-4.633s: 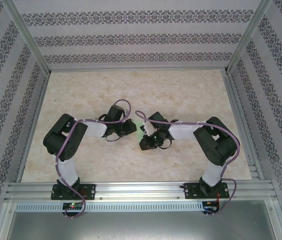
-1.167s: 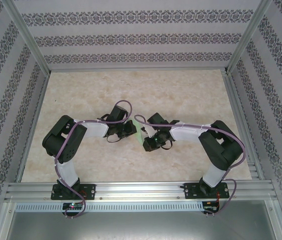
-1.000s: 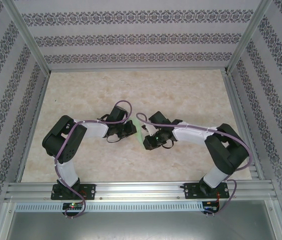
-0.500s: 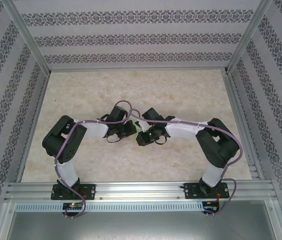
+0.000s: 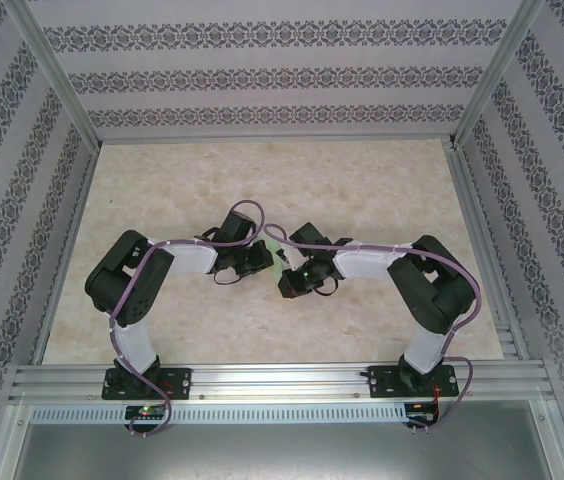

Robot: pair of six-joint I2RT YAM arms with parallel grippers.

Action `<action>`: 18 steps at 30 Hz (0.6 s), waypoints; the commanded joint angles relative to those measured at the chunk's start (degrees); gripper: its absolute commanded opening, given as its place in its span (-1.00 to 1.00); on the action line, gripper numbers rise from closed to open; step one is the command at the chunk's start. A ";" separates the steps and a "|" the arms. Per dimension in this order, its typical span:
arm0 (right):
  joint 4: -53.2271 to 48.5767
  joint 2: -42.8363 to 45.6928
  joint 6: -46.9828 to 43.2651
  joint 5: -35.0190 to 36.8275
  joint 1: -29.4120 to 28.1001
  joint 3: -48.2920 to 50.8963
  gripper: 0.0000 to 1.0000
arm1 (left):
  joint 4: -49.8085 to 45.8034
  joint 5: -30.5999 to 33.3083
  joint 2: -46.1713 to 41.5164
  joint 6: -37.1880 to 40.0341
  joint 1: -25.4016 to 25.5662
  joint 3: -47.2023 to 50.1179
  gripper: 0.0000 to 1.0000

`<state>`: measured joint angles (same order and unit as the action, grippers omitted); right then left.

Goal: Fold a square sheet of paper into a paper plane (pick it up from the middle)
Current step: Fold the wing for the fifth time at the center of the table.

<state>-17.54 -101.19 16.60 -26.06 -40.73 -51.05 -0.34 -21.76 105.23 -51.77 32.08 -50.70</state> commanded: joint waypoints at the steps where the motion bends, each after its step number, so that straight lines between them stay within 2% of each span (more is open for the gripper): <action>1: -3.14 0.58 0.35 0.33 0.63 3.99 -0.83 | -11.25 12.00 6.16 0.27 -0.10 2.70 -0.82; 10: 1.59 4.99 3.30 -3.39 2.27 10.76 -0.84 | -11.58 12.09 6.05 0.44 -0.09 2.60 -0.82; 18: 3.17 10.73 3.68 -4.37 3.42 6.87 -0.84 | -11.04 11.36 5.83 0.53 -0.02 2.52 -0.82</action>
<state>-13.93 -92.97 19.73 -29.69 -37.60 -42.00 -0.97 -21.74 105.32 -51.77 32.08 -51.07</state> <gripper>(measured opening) 0.081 0.090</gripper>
